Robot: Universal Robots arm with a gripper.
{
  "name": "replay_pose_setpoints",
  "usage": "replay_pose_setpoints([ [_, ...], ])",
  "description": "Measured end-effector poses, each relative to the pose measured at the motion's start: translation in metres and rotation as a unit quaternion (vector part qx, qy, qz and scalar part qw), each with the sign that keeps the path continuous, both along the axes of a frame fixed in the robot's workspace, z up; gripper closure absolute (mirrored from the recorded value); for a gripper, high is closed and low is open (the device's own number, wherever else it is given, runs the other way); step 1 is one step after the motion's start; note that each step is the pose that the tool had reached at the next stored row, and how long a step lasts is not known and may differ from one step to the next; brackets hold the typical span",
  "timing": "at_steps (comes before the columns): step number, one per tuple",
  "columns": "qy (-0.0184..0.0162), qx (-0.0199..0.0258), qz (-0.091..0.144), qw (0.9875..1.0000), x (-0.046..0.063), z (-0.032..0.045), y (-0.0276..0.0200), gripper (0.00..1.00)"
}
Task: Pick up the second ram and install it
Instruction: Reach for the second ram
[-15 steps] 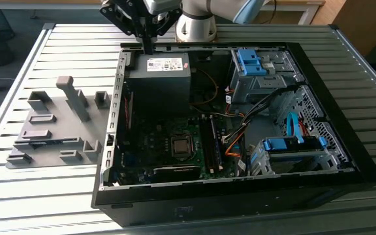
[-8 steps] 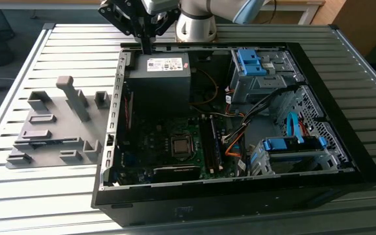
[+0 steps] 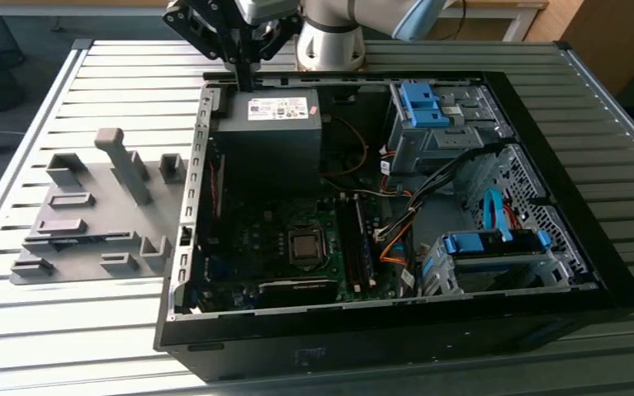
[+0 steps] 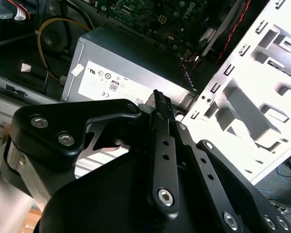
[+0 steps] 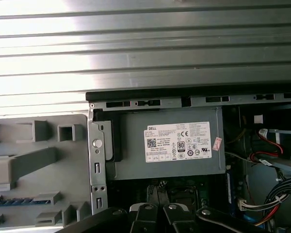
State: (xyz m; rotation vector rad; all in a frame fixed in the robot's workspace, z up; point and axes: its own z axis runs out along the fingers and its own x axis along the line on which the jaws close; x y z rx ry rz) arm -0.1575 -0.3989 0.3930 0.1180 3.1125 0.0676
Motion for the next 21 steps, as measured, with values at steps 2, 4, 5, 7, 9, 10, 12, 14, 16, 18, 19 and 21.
replay_pose_setpoints([
  [2,0.0,0.0,0.0,1.0,-0.0006,0.0,0.0,0.89],
  [4,0.0,0.0,0.0,1.0,-0.0014,0.0,0.0,0.89],
  [5,0.0,0.0,0.0,1.0,-0.0017,0.0,0.0,0.89],
  [7,0.0,0.0,0.0,1.0,-0.0025,0.0,0.0,0.89],
  [9,0.0,0.0,0.0,1.0,-0.0033,0.0,0.0,0.89],
  [10,0.0,0.0,0.0,1.0,-0.0037,0.0,0.0,0.89],
  [12,0.0,0.0,0.0,1.0,-0.0045,0.0,0.0,0.89],
  [14,0.0,0.0,0.0,1.0,-0.0053,0.0,0.0,0.89],
  [16,0.0,0.0,0.0,1.0,-0.0062,0.0,0.0,0.89],
  [18,0.0,0.0,0.0,1.0,-0.0071,0.0,0.0,0.89],
  [19,0.0,0.0,0.0,1.0,-0.0076,-0.0001,0.0,0.89],
  [21,0.0,0.0,0.0,1.0,-0.0084,0.0,0.0,0.89],
])
